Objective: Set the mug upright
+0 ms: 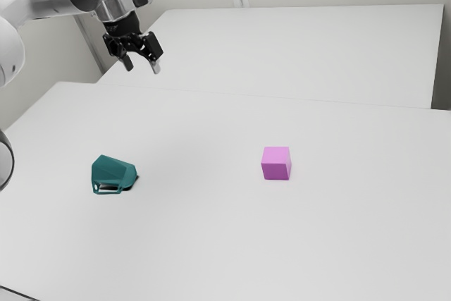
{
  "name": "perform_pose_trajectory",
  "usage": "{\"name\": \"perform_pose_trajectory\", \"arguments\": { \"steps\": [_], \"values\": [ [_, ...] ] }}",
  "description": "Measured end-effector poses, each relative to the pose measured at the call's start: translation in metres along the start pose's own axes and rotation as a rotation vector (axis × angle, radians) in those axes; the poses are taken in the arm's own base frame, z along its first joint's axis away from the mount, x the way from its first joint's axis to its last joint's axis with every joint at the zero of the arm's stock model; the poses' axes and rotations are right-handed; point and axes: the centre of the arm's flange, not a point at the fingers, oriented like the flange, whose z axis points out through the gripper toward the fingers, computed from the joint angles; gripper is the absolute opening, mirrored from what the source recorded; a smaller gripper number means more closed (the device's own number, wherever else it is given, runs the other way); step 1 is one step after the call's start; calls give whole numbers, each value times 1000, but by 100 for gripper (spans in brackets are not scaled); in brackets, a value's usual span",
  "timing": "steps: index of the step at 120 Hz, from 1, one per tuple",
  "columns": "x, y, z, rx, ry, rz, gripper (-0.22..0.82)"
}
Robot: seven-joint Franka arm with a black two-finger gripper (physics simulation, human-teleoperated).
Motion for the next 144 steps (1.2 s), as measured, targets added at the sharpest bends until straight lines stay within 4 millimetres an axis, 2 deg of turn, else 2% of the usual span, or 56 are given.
{"name": "perform_pose_trajectory", "arguments": {
  "steps": [28,44,51,63,85,98,118,144],
  "values": [
    [-3,0,3,-4,-16,13,60],
    [-30,1,-6,-7,-26,10,60],
    [-40,-15,-9,-34,-33,-24,60],
    [-64,-68,-1,-130,-54,-114,60],
    [-113,-158,42,-356,-81,-241,60],
    [-127,-197,74,-466,-69,-261,60],
    [-135,-242,141,-604,-67,-257,60],
    [-152,-290,212,-731,-17,-243,60]
  ]
}}
